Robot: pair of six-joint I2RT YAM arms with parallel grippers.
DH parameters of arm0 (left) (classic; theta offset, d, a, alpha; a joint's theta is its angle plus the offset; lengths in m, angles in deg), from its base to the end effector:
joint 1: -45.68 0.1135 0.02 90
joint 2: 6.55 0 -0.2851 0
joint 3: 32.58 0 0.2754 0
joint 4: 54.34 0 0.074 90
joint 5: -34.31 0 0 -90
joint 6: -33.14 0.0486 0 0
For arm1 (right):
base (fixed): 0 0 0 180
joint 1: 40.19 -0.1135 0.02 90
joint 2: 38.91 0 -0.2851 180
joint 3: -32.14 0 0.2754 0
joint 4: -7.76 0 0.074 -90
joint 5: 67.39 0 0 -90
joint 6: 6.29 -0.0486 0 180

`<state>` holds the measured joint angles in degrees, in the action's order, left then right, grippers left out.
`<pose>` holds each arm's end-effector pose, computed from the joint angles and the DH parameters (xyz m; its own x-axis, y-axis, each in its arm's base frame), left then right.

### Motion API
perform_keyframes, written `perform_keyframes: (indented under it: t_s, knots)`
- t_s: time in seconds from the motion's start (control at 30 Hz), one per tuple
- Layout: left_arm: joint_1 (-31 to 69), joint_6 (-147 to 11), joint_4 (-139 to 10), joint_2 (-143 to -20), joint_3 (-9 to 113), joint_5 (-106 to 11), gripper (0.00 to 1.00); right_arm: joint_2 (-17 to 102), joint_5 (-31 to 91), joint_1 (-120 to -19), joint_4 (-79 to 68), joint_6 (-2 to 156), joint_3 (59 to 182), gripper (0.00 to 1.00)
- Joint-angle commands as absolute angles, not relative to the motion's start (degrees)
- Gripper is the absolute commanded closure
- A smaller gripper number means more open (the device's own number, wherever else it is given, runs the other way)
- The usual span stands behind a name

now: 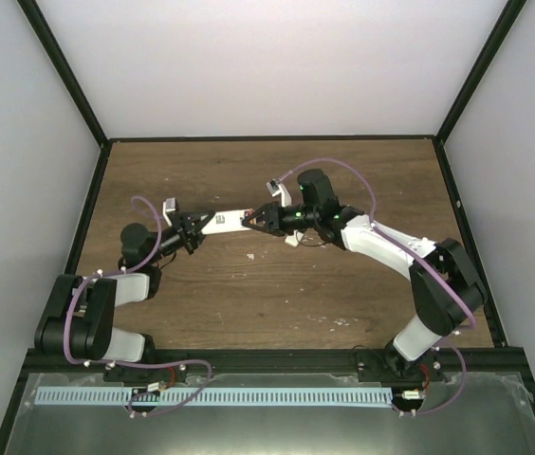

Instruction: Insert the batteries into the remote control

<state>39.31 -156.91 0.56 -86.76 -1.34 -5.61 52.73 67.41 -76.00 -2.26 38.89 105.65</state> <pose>0.2512 -0.0655 0.1976 -0.8345 -0.5426 0.0956 -0.0436 -0.1078 -0.9932 0.2926 0.2534 0.2616 -0.9192 -0.0464 -0.3911 -0.3822 0.3449 0.8573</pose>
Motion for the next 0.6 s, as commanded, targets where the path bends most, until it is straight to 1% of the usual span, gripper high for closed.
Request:
perform_keyframes:
  t_s: [0.0,0.17,0.57]
  knots:
    - [38.9,-156.2,2.9,-87.0,-1.3,-4.5,1.0,53.5,67.9,-76.0,-1.1,39.6,108.7,0.71]
    - [38.9,-156.1,2.9,-87.1,-1.3,-4.3,1.0,53.4,67.9,-76.0,-1.1,39.6,108.4,0.75]
    - [38.4,-153.1,4.8,-86.8,-0.1,-3.8,1.0,54.7,68.7,-76.0,0.6,37.5,108.6,0.8]
